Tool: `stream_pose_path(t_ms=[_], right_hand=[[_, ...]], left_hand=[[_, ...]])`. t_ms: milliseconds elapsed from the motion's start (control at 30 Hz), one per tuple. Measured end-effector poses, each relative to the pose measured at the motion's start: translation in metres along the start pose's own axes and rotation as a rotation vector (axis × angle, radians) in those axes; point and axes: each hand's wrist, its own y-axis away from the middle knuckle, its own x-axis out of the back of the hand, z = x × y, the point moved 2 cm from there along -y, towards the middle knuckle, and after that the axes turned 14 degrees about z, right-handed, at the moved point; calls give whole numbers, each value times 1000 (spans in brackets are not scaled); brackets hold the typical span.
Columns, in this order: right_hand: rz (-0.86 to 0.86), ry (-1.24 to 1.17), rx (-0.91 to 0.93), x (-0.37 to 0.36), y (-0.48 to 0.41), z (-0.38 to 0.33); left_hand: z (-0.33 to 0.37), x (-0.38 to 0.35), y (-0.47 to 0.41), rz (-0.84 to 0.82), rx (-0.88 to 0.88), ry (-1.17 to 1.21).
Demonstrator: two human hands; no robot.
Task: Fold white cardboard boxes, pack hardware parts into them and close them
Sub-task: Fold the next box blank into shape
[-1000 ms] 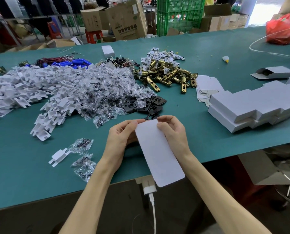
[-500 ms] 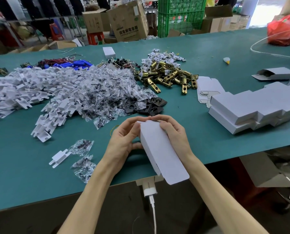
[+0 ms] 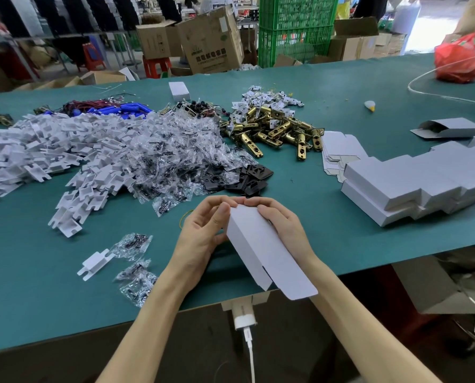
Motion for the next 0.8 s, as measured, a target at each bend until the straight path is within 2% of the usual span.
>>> stream_pose_path(t_ms=[433, 800], right_hand=[[186, 38, 41, -2, 0, 6], [183, 63, 66, -4, 3, 5]], left_hand=[[-8, 2, -1, 49, -59, -123], [-11, 2, 0, 29, -31, -179]])
